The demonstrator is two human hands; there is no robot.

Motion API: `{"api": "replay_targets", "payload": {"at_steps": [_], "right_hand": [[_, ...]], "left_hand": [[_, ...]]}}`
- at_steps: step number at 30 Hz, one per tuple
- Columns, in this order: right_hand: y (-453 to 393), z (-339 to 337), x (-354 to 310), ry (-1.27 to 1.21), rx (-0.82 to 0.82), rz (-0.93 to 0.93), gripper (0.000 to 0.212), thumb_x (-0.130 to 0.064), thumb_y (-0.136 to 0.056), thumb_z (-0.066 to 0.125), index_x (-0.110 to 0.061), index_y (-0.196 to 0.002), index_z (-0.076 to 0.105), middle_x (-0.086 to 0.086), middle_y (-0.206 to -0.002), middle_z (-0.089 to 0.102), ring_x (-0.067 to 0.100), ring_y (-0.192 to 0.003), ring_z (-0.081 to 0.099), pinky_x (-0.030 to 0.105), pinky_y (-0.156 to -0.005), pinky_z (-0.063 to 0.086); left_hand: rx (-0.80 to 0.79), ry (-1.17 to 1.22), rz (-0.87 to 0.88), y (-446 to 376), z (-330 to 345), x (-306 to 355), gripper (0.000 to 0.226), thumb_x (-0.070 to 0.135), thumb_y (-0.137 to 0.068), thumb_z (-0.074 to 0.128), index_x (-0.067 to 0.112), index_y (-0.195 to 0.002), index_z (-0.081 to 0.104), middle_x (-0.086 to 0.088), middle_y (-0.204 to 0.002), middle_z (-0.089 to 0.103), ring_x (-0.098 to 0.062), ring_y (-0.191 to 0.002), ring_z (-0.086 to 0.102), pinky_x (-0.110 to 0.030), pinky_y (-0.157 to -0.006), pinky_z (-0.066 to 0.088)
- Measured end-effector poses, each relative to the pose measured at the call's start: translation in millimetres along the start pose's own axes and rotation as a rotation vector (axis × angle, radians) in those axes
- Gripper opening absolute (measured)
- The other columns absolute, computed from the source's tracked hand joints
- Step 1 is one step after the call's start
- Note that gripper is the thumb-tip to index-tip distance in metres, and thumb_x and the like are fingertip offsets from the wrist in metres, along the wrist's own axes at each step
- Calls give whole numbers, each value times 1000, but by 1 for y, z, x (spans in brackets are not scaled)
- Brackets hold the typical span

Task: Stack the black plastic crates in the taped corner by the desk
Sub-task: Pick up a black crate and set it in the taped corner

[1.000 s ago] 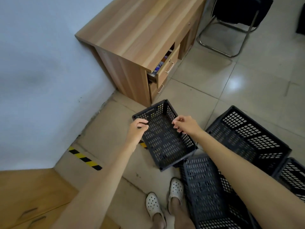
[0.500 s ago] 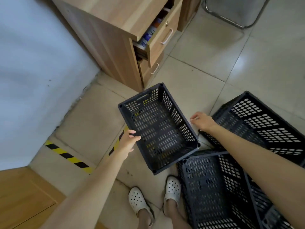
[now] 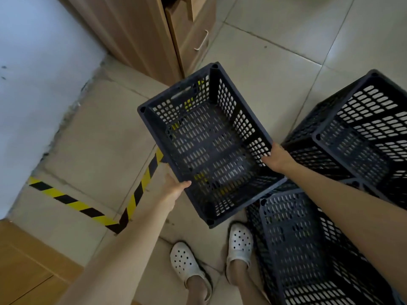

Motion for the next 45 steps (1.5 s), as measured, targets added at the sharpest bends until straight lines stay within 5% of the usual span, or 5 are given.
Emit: {"api": "replay_targets", "payload": {"at_steps": [17,27,33,36,45], "right_hand": [[-42,18,13,224,127,3,42,-8,-92,56,-4,-131,41,25,-131,47,43,-115,52,44,-93,46],[-14,82,-82,355,1,-221,32,-3,-87,52,-3,-118,43,23,-120,56,39,-106,58,40,-85,48],[-8,117,-164,338,-47,-348,46,-1,-87,51,-6,-131,40,23,-126,51,40,-112,56,44,-93,48],[-5,132,-209,368,-55,-414,55,1,-87,50,-6,-140,36,24,-133,45,41,-120,51,42,-100,44],[6,170,-338,292,-139,-636,79,12,-85,42,-25,-151,20,23,-138,37,42,-125,42,46,-102,41]], "left_hand": [[-1,-26,134,-70,-13,-40,27,4,-95,59,15,-117,48,-7,-116,63,-26,-100,67,-27,-51,56],[79,-22,159,-62,-97,-108,33,7,-94,60,19,-124,55,-5,-107,69,-28,-96,70,-47,-75,60],[223,-86,-11,-84,-167,-136,21,7,-95,58,8,-114,50,-13,-82,69,-32,-70,72,-49,-65,61],[247,-56,-7,-93,-192,-143,28,9,-98,53,13,-125,44,-9,-91,66,-25,-70,68,-36,-53,59],[443,100,-19,-131,-280,-163,22,11,-97,55,16,-108,36,-19,-117,58,-39,-102,62,-53,-83,57]]}}
Point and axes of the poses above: each hand's wrist, its own y-axis away from the middle knuckle, its own z-axis out of the palm, x = y × z, the point moved 9 cm from there along -y, towards the middle knuckle
